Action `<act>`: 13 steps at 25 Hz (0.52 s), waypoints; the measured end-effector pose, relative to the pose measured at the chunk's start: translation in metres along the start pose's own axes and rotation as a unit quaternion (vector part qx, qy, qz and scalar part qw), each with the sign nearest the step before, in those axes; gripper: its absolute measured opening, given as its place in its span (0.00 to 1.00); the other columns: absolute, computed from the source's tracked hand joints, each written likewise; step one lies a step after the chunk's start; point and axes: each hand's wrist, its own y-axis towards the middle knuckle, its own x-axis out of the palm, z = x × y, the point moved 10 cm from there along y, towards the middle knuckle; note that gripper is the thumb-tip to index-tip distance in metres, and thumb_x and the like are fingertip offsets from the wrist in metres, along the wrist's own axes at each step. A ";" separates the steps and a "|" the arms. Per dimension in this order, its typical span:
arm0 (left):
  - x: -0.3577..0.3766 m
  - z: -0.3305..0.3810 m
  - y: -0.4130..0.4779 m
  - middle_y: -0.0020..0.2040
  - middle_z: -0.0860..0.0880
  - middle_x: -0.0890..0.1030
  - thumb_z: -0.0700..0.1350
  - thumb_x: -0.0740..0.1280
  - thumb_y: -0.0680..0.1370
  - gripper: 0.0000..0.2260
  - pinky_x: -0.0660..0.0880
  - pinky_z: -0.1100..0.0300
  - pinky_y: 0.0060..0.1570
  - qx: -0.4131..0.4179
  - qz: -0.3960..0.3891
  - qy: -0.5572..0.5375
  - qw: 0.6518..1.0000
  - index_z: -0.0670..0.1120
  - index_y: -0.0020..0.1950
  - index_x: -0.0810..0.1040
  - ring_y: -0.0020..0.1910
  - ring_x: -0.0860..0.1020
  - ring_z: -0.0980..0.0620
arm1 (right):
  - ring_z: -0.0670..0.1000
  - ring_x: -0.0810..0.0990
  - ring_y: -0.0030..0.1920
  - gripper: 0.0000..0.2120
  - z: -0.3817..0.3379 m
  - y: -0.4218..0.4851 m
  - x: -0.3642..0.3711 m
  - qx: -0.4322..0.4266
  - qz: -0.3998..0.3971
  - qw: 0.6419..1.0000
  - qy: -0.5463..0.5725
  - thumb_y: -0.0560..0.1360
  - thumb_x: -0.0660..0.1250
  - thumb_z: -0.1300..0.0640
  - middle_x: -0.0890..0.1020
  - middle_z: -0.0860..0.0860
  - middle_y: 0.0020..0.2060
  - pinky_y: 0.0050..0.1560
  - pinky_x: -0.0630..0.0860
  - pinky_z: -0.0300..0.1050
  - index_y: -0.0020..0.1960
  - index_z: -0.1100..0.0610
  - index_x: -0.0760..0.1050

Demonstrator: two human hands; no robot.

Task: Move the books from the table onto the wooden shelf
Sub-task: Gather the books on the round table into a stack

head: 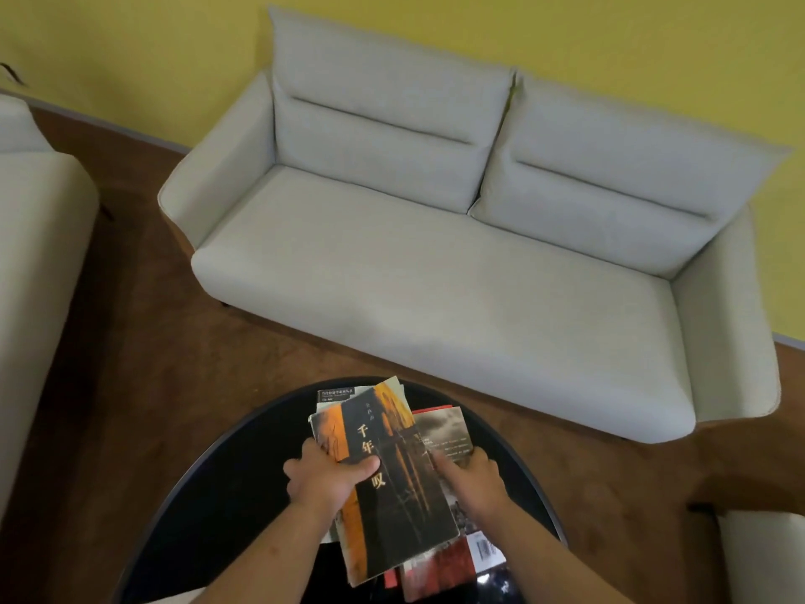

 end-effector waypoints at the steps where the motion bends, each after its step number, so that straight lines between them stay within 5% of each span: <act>1: -0.003 0.002 -0.001 0.71 0.42 0.65 0.56 0.82 0.64 0.46 0.72 0.43 0.64 0.013 0.011 0.018 1.000 0.51 0.76 0.63 0.69 0.69 0.39 | 0.56 0.81 0.58 0.56 0.007 0.006 0.002 0.006 0.000 1.000 -0.002 0.52 0.71 0.20 0.79 0.54 0.60 0.61 0.79 0.61 0.69 0.55 0.69; 5: -0.007 0.021 -0.005 0.66 0.45 0.74 0.44 0.80 0.69 0.34 0.77 0.47 0.59 0.124 0.018 -0.094 0.988 0.57 0.70 0.67 0.62 0.76 0.46 | 0.53 0.84 0.48 0.37 0.003 -0.009 -0.002 0.025 0.007 0.998 0.058 0.62 0.79 0.40 0.81 0.54 0.51 0.44 0.83 0.50 0.61 0.58 0.68; 8: -0.004 0.036 -0.019 0.57 0.51 0.79 0.35 0.72 0.77 0.24 0.76 0.64 0.41 0.185 -0.019 -0.156 0.970 0.53 0.67 0.70 0.55 0.80 0.54 | 0.55 0.83 0.48 0.26 0.004 -0.014 -0.004 0.044 0.027 0.991 0.125 0.74 0.72 0.46 0.82 0.56 0.50 0.47 0.82 0.52 0.62 0.61 0.69; 11: -0.012 0.035 -0.016 0.63 0.49 0.73 0.48 0.72 0.77 0.25 0.74 0.54 0.57 0.179 0.029 -0.020 0.983 0.56 0.72 0.67 0.67 0.71 0.44 | 0.55 0.82 0.49 0.17 -0.002 -0.010 -0.004 0.054 0.045 0.986 0.150 0.82 0.62 0.48 0.81 0.58 0.53 0.47 0.79 0.50 0.63 0.61 0.71; 13: -0.012 0.027 -0.007 0.70 0.45 0.67 0.57 0.71 0.75 0.32 0.67 0.44 0.66 0.141 0.033 0.069 0.987 0.59 0.77 0.61 0.70 0.65 0.40 | 0.55 0.82 0.51 0.24 -0.012 -0.008 0.003 0.046 0.032 0.984 0.171 0.79 0.62 0.41 0.80 0.58 0.55 0.49 0.80 0.51 0.64 0.60 0.71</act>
